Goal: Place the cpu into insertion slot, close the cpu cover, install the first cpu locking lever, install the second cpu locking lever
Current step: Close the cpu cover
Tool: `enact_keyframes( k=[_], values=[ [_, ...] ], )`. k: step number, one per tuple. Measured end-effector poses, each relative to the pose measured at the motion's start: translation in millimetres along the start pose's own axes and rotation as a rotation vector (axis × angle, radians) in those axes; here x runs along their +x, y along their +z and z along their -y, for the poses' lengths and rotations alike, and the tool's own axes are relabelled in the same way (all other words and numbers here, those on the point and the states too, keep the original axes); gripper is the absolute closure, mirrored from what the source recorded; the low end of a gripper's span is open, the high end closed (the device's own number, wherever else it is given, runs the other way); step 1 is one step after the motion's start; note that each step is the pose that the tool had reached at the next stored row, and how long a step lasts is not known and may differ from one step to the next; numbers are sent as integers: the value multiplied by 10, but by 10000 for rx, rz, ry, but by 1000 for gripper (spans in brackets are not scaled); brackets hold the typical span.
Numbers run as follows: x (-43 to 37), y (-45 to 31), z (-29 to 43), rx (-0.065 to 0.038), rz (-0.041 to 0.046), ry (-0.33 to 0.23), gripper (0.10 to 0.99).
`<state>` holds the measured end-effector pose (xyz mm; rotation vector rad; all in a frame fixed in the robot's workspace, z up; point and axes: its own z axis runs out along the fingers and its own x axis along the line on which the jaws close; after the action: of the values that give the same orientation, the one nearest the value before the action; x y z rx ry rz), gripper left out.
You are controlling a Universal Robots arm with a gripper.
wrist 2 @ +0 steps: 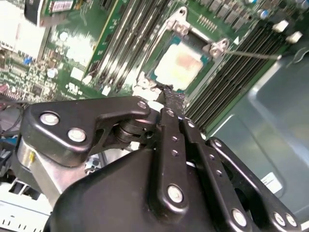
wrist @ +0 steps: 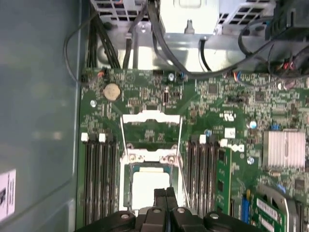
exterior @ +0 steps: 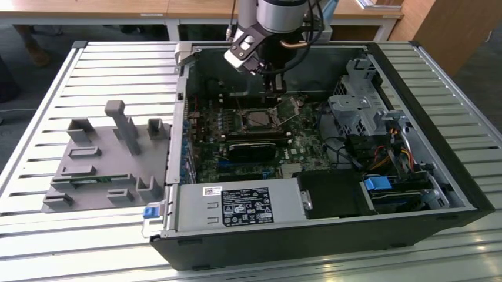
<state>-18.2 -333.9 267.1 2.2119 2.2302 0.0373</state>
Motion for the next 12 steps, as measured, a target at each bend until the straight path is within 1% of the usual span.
enact_keyframes(
  k=[3, 7, 10, 12],
  values=[
    [4, 5, -66, 1, 2, -7, 969],
    [41, 27, -155, 0, 2, -7, 969],
    [50, 63, -189, 1, 0, -7, 969],
    [55, 85, -197, 2, 1, -7, 969]
  ],
)
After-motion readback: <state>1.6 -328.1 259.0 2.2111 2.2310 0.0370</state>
